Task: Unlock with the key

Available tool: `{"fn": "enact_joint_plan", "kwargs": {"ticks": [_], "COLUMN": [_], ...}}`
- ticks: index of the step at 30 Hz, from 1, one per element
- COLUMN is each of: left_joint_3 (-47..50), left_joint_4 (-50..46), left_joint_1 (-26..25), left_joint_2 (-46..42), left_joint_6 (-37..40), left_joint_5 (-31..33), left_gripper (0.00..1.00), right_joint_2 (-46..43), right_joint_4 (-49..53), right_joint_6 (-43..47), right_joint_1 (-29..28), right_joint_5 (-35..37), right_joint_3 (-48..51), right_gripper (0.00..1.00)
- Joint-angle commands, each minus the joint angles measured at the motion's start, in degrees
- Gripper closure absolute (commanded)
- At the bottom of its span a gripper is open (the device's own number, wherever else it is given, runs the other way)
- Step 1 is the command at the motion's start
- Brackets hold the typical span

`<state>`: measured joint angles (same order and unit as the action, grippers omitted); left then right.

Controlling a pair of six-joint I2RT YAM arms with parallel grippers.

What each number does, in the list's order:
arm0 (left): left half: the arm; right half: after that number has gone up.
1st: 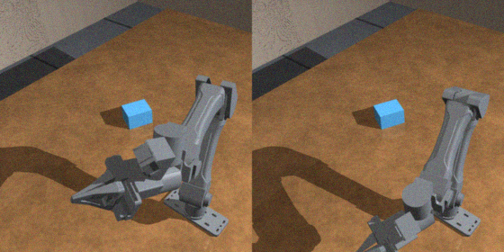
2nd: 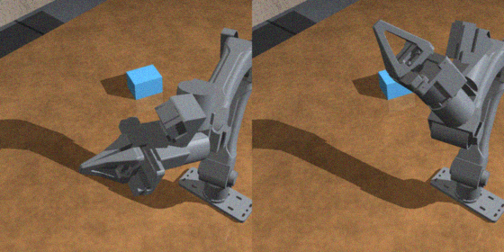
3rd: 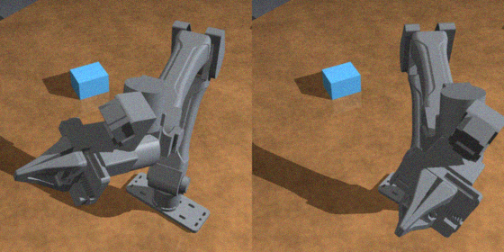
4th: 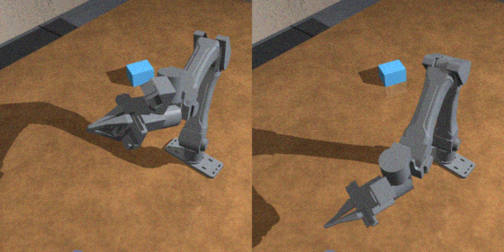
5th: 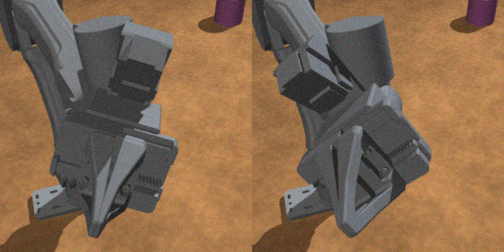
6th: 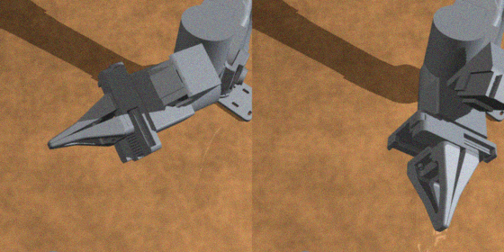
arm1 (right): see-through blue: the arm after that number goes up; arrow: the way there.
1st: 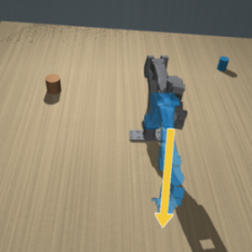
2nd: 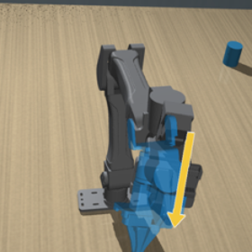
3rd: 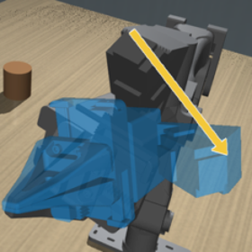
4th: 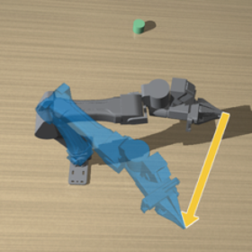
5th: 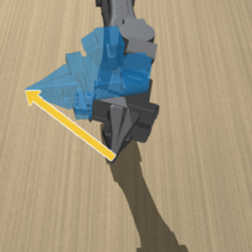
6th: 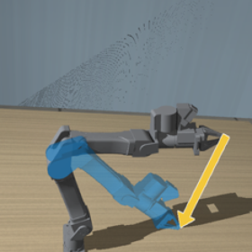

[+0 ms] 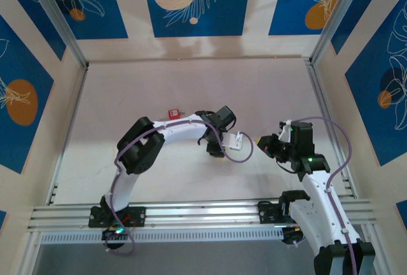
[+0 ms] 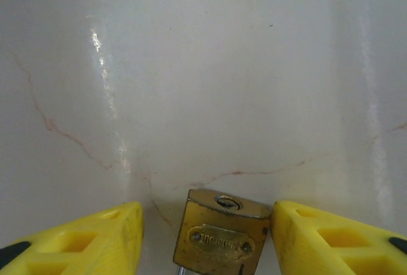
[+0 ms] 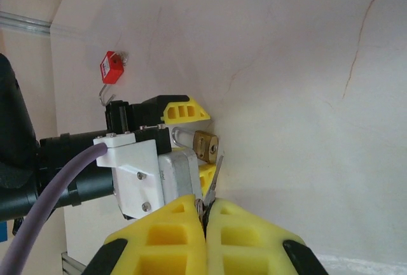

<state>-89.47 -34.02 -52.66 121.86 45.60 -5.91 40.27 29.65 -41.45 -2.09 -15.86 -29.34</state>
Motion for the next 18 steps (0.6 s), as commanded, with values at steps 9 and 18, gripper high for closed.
{"fn": "enact_joint_plan", "kwargs": {"ticks": [9, 18], "left_joint_3": [0.63, -1.24], "left_joint_4": [-3.16, -7.65], "left_joint_1": [1.77, 2.3], "left_joint_2": [1.22, 0.26], "left_joint_6": [-0.06, -1.95], "left_joint_5": [0.89, -0.5], "left_gripper": [0.69, 0.5], "right_joint_2": [-0.53, -0.54], "right_joint_4": [0.46, 0.04], "right_joint_6": [0.93, 1.02], "right_joint_1": [1.49, 1.65], "right_joint_5": [-4.0, -4.36], "right_joint_3": [0.95, 1.52], "right_gripper": [1.0, 1.0]}}
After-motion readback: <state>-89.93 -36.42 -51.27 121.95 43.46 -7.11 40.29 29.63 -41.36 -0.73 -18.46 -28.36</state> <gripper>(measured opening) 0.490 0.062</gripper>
